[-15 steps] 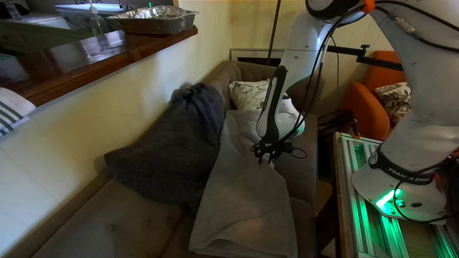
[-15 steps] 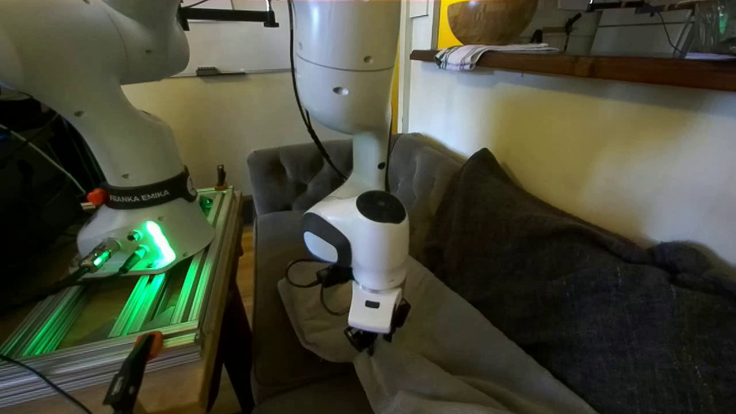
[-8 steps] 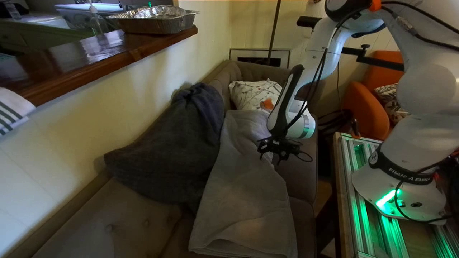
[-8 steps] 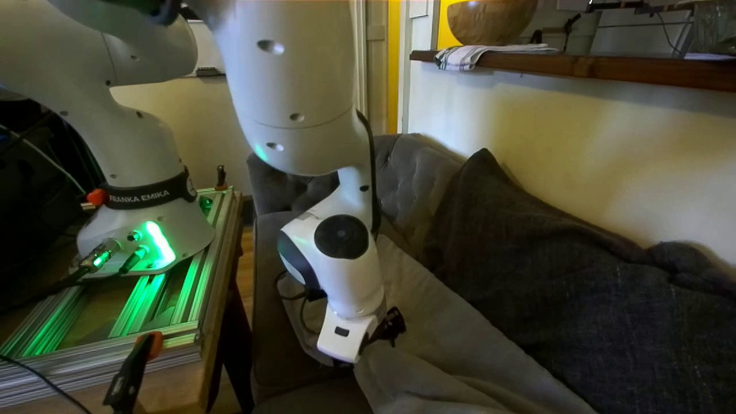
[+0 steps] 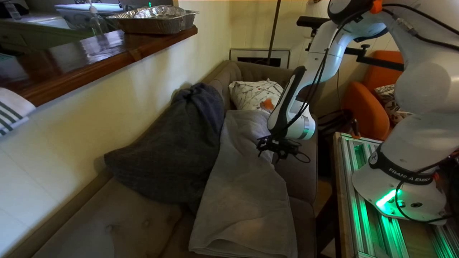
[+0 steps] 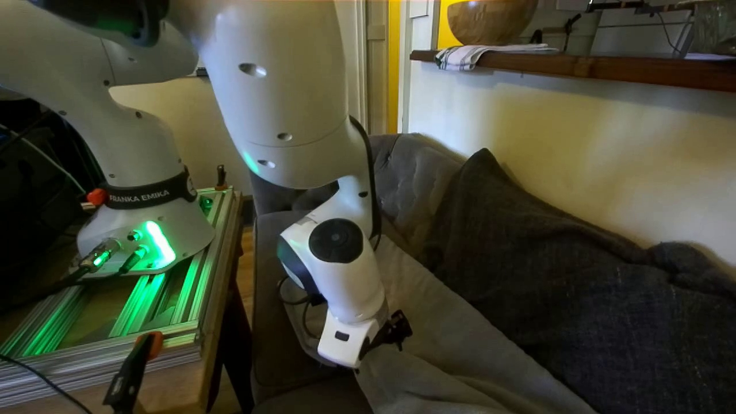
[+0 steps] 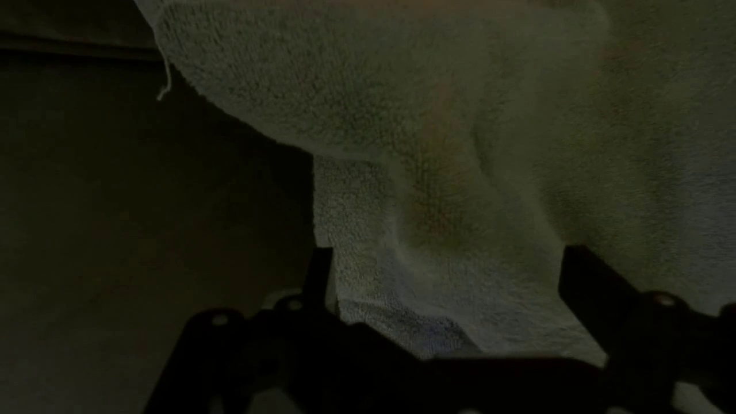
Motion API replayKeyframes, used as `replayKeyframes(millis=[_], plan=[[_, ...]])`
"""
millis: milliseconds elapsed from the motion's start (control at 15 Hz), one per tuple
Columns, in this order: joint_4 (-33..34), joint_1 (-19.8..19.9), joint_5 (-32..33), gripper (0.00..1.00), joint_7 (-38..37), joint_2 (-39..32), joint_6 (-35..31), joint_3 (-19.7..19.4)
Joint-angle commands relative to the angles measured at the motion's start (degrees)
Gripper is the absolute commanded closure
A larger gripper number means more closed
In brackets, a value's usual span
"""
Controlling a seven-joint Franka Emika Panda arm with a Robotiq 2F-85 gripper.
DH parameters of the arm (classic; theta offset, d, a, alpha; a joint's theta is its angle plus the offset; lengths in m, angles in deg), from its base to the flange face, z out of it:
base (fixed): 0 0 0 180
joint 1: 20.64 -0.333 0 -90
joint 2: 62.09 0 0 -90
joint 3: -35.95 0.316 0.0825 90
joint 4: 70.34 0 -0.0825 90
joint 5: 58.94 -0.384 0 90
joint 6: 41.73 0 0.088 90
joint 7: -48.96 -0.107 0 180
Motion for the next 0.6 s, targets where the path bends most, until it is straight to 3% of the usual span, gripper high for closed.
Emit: replayKeyframes(millis=[0,67,200,333,467,533], plan=[[0.96,-3.63,0.63,0.0,-0.49,-0.86,-4.91,-2.71],[1.22,-3.55,1.18,0.0,-0.62,-1.29,-5.6,-2.93],[2.58,0.82,5.4,0.0,-0.2,-4.27,-6.91,-1.56],[4.43,10.0,13.14,0.0,0.42,-8.5,-5.6,1.83],[6.79,16.15,20.64,0.0,-1.68,-12.56,-2.97,2.75],[3.03,8.51,12.87,0.0,-0.39,-6.4,-4.38,1.02]])
